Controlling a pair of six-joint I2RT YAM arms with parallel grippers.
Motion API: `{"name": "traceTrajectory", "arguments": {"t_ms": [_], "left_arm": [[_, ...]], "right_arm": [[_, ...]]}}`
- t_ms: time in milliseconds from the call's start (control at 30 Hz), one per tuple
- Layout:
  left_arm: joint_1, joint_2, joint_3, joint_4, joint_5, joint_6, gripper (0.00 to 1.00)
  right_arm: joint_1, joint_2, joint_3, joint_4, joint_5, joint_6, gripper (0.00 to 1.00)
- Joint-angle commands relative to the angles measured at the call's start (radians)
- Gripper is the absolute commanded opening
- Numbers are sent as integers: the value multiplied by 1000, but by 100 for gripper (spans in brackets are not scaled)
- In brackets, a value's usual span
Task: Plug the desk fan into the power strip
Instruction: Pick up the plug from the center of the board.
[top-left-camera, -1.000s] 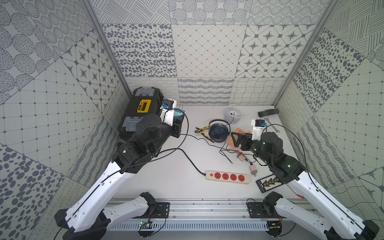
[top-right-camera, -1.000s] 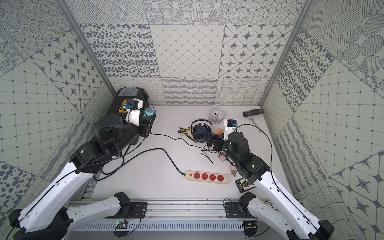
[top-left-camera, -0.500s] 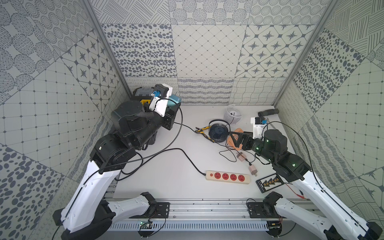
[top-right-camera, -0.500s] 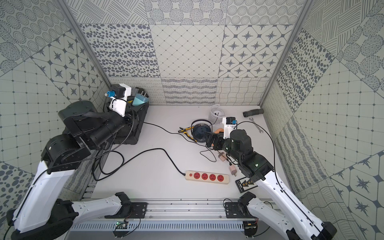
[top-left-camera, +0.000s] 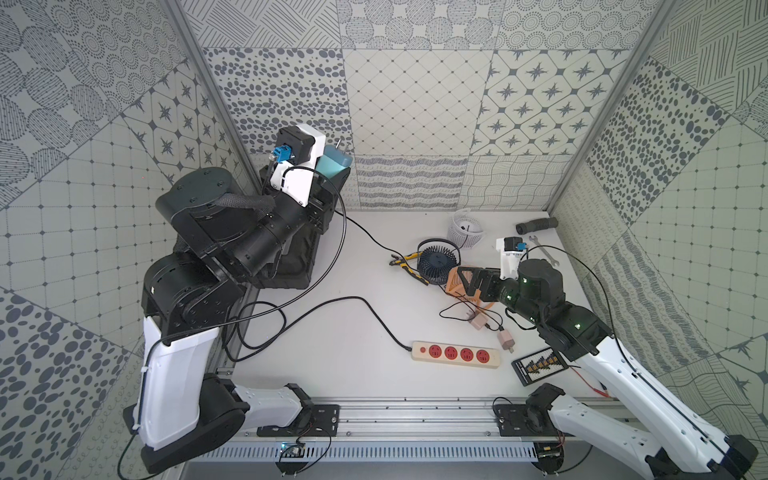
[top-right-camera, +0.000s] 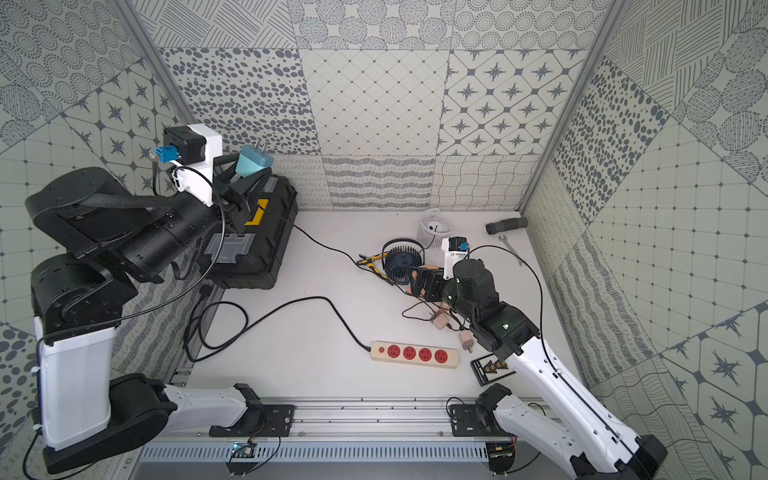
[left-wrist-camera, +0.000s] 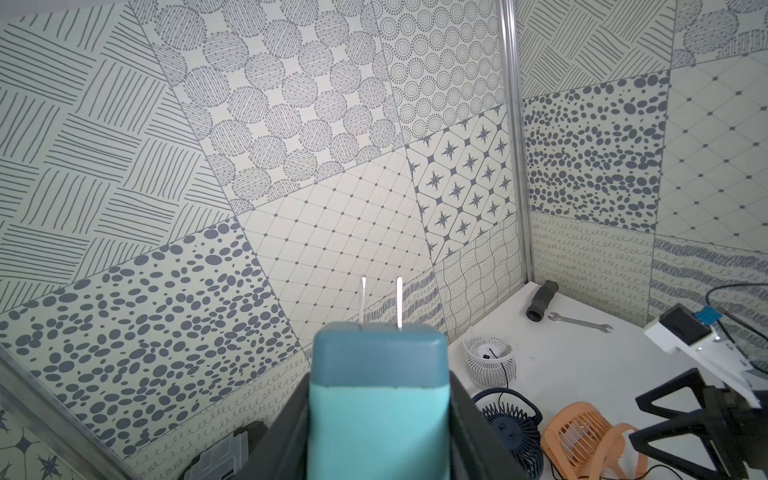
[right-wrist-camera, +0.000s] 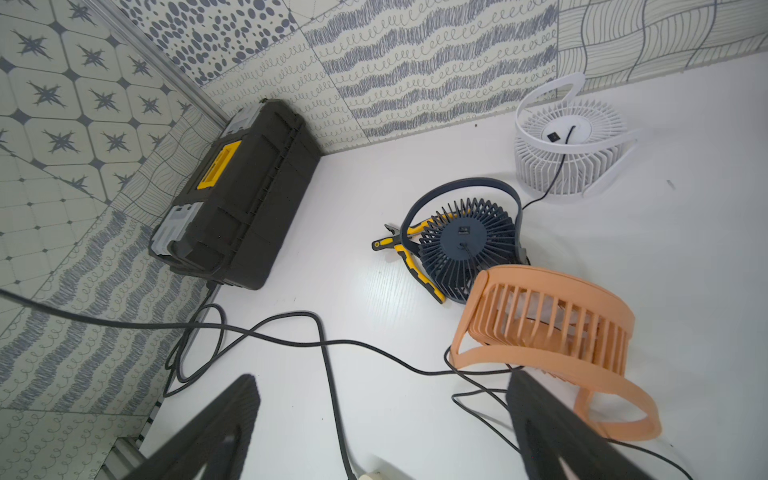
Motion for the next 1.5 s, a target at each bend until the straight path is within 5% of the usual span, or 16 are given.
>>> {"name": "traceTrajectory", "arguments": {"t_ms": [0,267,567,733,1000,1233,1467], "left_arm": [[4,7,-61,-14,45,0,19],[21,-145,-630,93,70,-253,19],[38,-228,-1094,277,383,-537,19],[39,-226,-1183,390,463,-650,20],[37,-206,-1376,806,535,-1121,23],[37,-230,-1470,995,485,-1338,24],[37,-265,-1511,1046,405,-1420,23]], "right_arm": [[-16,46,-54,17,38,35,97],[-131,80,-140,14,-73,37,97],[-185,96,-182,6,-224,10,96],[-126,116,-148,32,-352,-14,94],[55,79,-155,342,-426,49,93],[246,183,-183,698,-313,122,86],[397,277,-181,757,-132,81,78]]}}
